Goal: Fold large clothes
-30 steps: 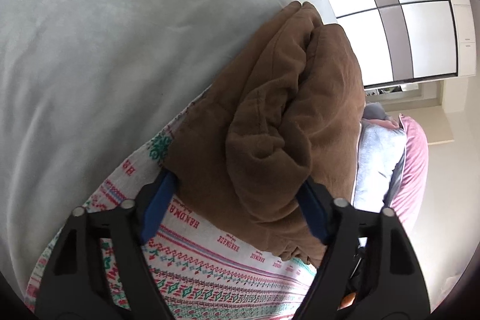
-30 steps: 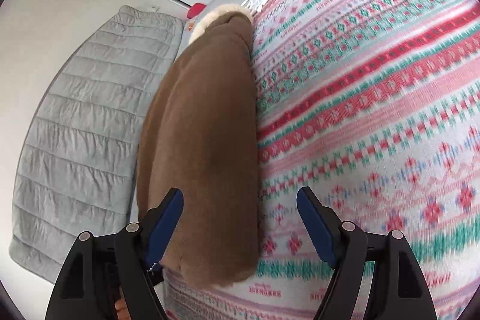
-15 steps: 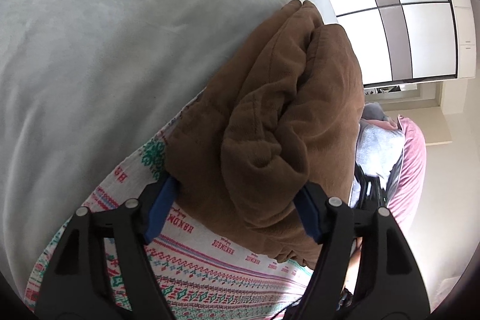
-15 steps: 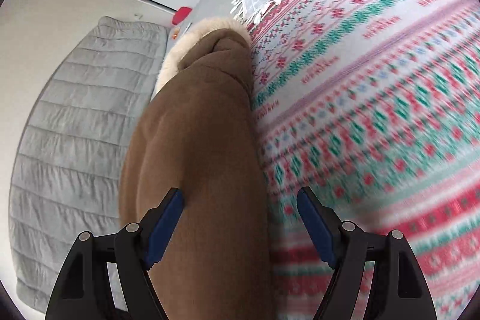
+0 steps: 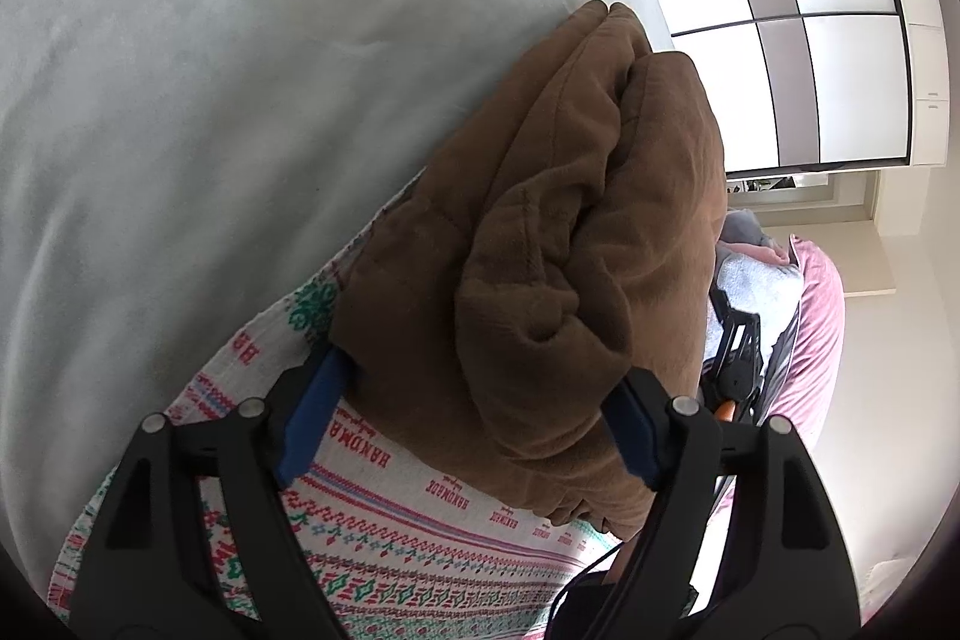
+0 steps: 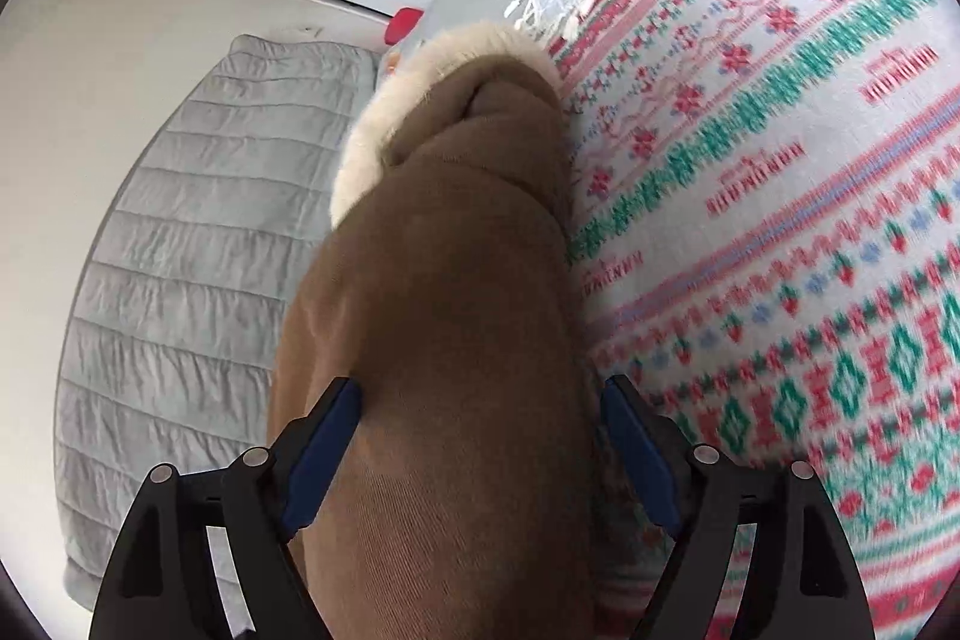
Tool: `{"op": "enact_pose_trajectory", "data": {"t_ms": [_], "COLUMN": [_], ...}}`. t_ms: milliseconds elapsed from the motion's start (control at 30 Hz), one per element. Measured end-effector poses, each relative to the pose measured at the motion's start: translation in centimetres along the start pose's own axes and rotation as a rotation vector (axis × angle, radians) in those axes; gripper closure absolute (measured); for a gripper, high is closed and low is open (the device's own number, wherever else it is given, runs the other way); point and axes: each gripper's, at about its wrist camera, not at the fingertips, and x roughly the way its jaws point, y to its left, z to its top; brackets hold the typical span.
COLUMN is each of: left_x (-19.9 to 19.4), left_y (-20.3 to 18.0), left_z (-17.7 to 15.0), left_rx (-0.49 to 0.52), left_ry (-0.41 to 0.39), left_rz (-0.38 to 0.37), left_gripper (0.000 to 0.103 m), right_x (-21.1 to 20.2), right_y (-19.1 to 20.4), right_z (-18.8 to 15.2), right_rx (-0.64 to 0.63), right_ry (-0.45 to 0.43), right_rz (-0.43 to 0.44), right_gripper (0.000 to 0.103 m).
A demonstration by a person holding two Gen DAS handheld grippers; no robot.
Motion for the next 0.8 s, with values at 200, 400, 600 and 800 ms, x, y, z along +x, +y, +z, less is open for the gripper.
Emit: {"op": "enact_pose_trajectory", "data": {"t_ms": [200, 400, 600, 800], "left_x": [0.1, 0.3, 0.5, 0.5], "left_y": [-0.2, -0.1, -0.1, -0.8], "left_z": [0.0, 0.0, 0.1, -0.2], "left_rx": [0.03, 0.017, 0.025, 0.055], "left_ry": [0.003, -0.001, 0.015, -0.011], "left_rz": [0.019, 0.013, -0.005, 0.035], "left_gripper": [0.028, 0.025, 0.023, 0.034], "right_x": [2.4, 4.4, 4.5, 4.5], "right_y": [0.9, 2.1, 3.1, 4.2], "right_z": [2.5, 3.8, 3.3, 2.8], "right_rx": [-0.009, -0.046, -0.1, -0.179], "right_ry": [0.029, 0.063, 0.04, 0.039], "right_rz": [-0.013, -0.062, -0.067, -0.115], "right_gripper": [0.019, 0.017, 0.033, 0.045]}}
